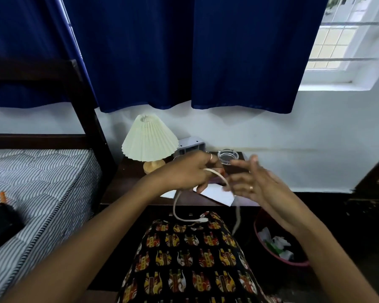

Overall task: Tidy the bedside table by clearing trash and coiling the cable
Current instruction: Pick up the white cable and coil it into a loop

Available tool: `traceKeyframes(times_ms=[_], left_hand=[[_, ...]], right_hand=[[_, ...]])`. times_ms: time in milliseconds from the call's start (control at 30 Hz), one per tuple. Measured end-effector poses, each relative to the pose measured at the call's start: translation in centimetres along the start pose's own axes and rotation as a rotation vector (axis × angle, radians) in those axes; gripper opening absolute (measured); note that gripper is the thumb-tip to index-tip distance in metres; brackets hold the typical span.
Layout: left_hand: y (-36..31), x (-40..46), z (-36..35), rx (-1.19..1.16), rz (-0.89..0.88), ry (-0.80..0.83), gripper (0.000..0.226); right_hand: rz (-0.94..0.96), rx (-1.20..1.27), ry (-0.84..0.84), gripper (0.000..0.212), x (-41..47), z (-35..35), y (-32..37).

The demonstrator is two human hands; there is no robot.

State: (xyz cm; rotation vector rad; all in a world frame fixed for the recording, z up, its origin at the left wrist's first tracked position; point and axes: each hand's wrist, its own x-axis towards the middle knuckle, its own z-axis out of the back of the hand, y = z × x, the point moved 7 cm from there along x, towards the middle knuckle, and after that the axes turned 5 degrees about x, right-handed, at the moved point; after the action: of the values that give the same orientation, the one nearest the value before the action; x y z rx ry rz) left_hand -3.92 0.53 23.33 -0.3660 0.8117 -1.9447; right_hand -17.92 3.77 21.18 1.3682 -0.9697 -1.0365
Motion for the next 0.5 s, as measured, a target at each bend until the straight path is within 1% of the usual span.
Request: traceKeyframes(times_ms=[33, 67, 133, 167, 200, 300, 367, 433, 500], left_hand=[[-0.4, 0.1, 0.1, 0.0, -0.001, -0.001, 0.013], [-0.6, 0.1, 0.3, -0.013, 0.002, 0.001, 0.011], [-0.3, -0.2, 0.7, -0.053, 0.0, 0.003, 0.012], [0.1, -0.4, 0.7, -0.089, -0.009, 0.016, 0.015], [0.5, -0.6, 0.6, -0.137, -0.021, 0.032, 0.016], [2.8, -1.9, -0.4, -0.245, -0.017, 0.042, 0.019], [4.7, -2.8, -1.4, -0.305, 0.002, 0.013, 0.016], [6.1, -3.6, -2.2, -0.378, 0.014, -0.012, 0.008], [7.2, -4.2, -2.6, -0.394, 0.024, -0.047, 0.01]], right_hand=[[-0.007, -0.044, 0.078, 0.049, -0.1, -1.7, 1.1], [0.007, -0.127, 0.111, 0.041, -0.2, -2.5, 1.9], [0.08, -0.269, 0.067, 0.026, 0.2, -2.6, 3.1], [0.112, -0.281, 0.017, 0.019, 0.2, -2.2, 3.7], [0.146, -0.262, -0.021, 0.016, 0.3, -1.6, 4.0], [0.245, -0.128, -0.148, 0.017, -0.1, 1.0, 5.1], [0.297, -0.049, -0.26, 0.019, -0.2, 3.4, 5.4], [0.333, 0.028, -0.369, 0.022, -0.1, 5.9, 5.5], [0.341, 0.102, -0.45, 0.023, 0.0, 7.8, 5.3]])
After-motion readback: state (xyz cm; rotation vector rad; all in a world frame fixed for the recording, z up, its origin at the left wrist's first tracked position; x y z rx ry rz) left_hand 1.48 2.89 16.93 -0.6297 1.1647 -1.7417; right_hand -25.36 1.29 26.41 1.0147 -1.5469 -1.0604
